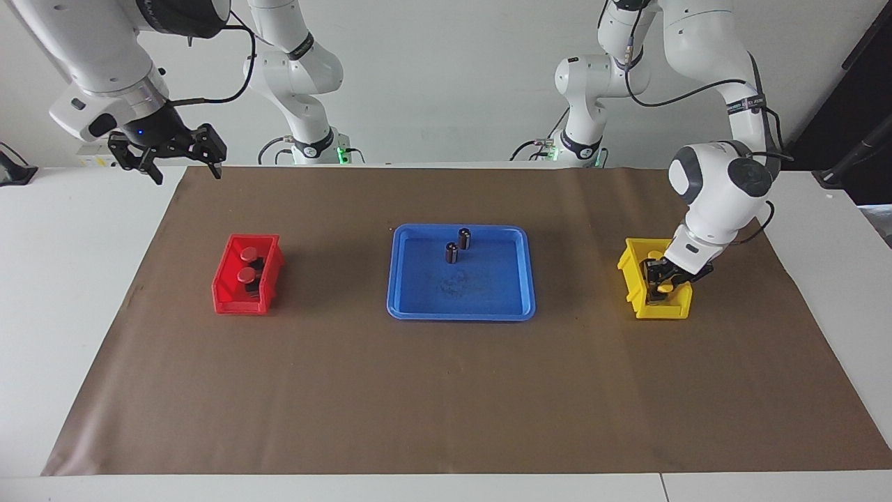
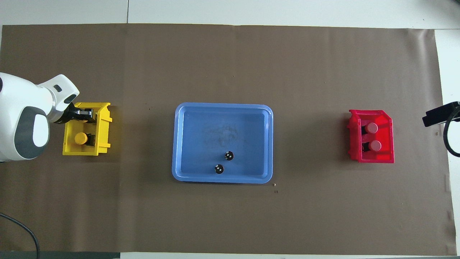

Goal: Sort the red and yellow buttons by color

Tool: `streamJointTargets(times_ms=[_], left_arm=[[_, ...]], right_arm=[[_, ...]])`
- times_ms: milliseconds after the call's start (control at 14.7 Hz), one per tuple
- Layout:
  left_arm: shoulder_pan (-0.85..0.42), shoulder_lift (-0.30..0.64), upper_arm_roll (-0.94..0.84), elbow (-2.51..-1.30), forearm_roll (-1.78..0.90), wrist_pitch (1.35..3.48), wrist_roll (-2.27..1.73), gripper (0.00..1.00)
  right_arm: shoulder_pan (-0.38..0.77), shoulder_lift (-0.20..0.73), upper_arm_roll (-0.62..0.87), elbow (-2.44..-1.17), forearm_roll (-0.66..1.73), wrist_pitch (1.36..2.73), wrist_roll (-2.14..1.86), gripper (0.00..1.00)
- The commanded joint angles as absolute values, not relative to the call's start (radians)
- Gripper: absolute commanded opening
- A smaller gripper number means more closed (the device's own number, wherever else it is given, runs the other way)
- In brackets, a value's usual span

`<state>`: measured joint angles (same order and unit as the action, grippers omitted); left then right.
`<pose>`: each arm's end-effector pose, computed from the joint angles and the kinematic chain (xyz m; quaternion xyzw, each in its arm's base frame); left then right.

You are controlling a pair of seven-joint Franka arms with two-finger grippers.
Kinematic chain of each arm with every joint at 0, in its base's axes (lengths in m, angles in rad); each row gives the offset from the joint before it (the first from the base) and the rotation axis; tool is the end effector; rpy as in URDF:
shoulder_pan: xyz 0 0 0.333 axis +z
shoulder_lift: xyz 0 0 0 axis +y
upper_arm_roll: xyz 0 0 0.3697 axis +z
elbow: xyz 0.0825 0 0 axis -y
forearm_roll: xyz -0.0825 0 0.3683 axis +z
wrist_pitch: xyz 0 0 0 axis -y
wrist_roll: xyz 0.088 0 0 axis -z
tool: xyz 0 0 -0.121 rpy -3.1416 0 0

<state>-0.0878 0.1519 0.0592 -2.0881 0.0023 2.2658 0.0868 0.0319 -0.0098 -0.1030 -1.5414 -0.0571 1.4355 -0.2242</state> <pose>0.5683 -0.0172 0.4036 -0.9982 0.0588 -0.0129 0.0057 0.5178 -0.0448 0.6717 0.9957 0.0739 -0.0516 0.0206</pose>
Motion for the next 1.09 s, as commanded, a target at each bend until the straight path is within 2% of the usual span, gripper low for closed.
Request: streamJointTargets(times_ms=[0, 68, 407, 543, 611, 679, 1018], left_arm=[[-0.087, 0.141, 0.061, -2.109, 0.025, 2.301, 0.094, 0.56], [-0.087, 0.143, 0.061, -2.103, 0.025, 2.298, 0.094, 0.59], [-0.083, 0.14, 0.061, -2.054, 0.025, 2.254, 0.094, 0.6], [-0.08, 0.135, 0.061, -1.993, 0.023, 2.177, 0.092, 0.76], [-0.08, 0.137, 0.061, -1.947, 0.023, 2.125, 0.094, 0.94], [-0.08, 0.138, 0.061, -1.9, 0.025, 2.074, 0.094, 1.0], [-0.092, 0.104, 0.054, -1.7, 0.011, 1.861, 0.092, 1.0]], right_arm=[[0.025, 0.0, -0.101, -1.529, -0.061, 1.437, -0.219, 1.0], [0.018, 0.0, -0.101, -1.529, -0.061, 1.434, -0.219, 1.0], [-0.02, -0.005, -0.1, -1.54, -0.06, 1.437, -0.219, 1.0], [-0.012, -0.005, -0.1, -1.539, -0.06, 1.436, -0.219, 1.0], [-0.012, -0.005, -0.098, -1.539, -0.06, 1.437, -0.219, 1.0], [-0.011, -0.002, -0.097, -1.534, -0.06, 1.439, -0.219, 1.0], [-0.011, -0.002, -0.092, -1.529, -0.055, 1.439, -0.213, 1.0]])
